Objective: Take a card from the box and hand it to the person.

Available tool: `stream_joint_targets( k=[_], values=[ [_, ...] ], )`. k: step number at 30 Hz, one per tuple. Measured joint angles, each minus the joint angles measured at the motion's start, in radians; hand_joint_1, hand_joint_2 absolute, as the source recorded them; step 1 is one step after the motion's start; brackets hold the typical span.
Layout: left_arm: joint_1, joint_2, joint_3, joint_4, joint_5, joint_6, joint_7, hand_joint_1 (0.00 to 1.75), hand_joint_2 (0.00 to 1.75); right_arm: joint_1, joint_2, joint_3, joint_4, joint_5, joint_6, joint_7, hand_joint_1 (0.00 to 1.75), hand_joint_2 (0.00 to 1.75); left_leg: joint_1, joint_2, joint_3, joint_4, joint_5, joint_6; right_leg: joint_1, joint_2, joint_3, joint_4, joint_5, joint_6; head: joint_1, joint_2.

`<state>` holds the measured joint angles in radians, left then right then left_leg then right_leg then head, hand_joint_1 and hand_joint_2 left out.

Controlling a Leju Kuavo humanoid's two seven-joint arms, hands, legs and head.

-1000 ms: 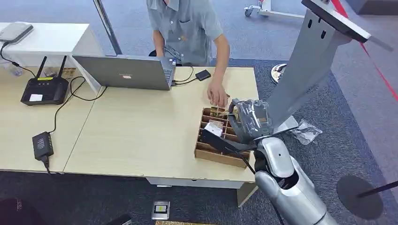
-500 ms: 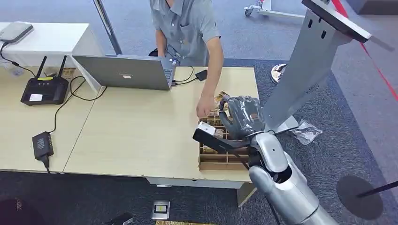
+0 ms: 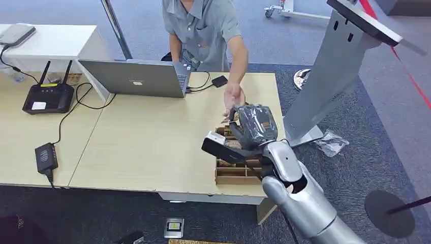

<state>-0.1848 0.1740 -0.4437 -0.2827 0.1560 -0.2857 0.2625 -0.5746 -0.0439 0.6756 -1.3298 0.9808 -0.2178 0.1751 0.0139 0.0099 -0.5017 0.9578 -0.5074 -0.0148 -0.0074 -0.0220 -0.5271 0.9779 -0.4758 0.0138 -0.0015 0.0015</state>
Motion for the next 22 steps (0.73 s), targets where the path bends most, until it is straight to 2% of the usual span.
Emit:
stream_joint_targets(
  k=[2, 3, 4, 5, 6, 10, 15, 22],
  values=[
    [0.002, 0.0, 0.0, 0.0, 0.0, 0.0, 0.0, 0.0, 0.0, -0.001, 0.005, 0.003, 0.007, -0.005, 0.007, 0.0, 1.75, 1.75, 0.0, 0.0, 0.0, 0.0, 0.0, 0.0, 0.0, 0.0, 0.0, 0.0, 0.0, 0.0, 0.0, 0.0],
    [0.003, 0.0, 0.0, 0.0, 0.0, 0.0, 0.0, 0.0, 0.0, -0.002, 0.007, 0.005, 0.01, -0.006, 0.011, 0.0, 1.43, 1.75, 0.0, 0.0, 0.0, 0.0, 0.0, 0.0, 0.0, 0.0, 0.0, 0.0, 0.0, 0.0, 0.0, 0.0],
    [0.004, 0.0, 0.0, 0.0, 0.0, 0.0, 0.0, 0.0, 0.0, -0.002, 0.008, 0.007, 0.012, -0.008, 0.013, 0.0, 1.43, 1.75, 0.0, 0.0, 0.0, 0.0, 0.0, 0.0, 0.0, 0.0, 0.0, 0.0, 0.0, 0.0, 0.0, 0.0],
    [0.006, 0.0, 0.0, 0.0, 0.0, 0.0, 0.0, 0.0, 0.0, -0.002, 0.009, 0.008, 0.013, -0.008, 0.018, 0.0, 0.33, 1.75, 0.0, 0.0, 0.0, 0.0, 0.0, 0.0, 0.0, 0.0, 0.0, 0.0, 0.0, 0.0, 0.0, 0.0],
    [0.007, 0.0, 0.0, 0.0, 0.001, 0.002, 0.0, 0.0, 0.0, -0.002, 0.01, 0.01, 0.016, -0.01, 0.023, 0.0, 0.0, 1.75, 0.0, 0.0, 0.0, 0.0, 0.0, 0.0, 0.0, 0.0, 0.0, 0.0, 0.0, 0.0, 0.0, 0.0],
    [0.012, 0.0, 0.0, 0.0, 0.002, 0.002, 0.0, 0.0, 0.0, -0.002, 0.017, 0.02, 0.028, -0.031, 0.049, 0.005, 0.0, 1.75, 0.0, 0.0, 0.0, 0.0, 0.0, 0.0, 0.0, 0.0, 0.0, 0.0, 0.0, 0.0, 0.0, 0.0],
    [0.02, 0.001, 0.0, 0.0, 0.007, 0.003, -0.001, 0.0, 0.0, 0.001, 0.021, 0.026, 0.04, -0.132, 0.065, 0.006, 0.0, 1.75, 0.0, 0.0, 0.0, 0.0, 0.0, 0.0, 0.0, 0.0, 0.0, 0.0, 0.0, 0.0, 0.0, 0.0],
    [0.046, 0.007, 0.009, 0.005, 0.028, 0.015, -0.024, 0.0, 0.0, 0.047, 0.015, 0.015, 0.029, -0.355, 0.076, -0.012, 0.0, 1.75, 0.0, 0.0, 0.0, 0.0, 0.0, 0.0, 0.0, 0.0, 0.0, 0.0, 0.0, 0.0, 0.0, 0.0]
  ],
)
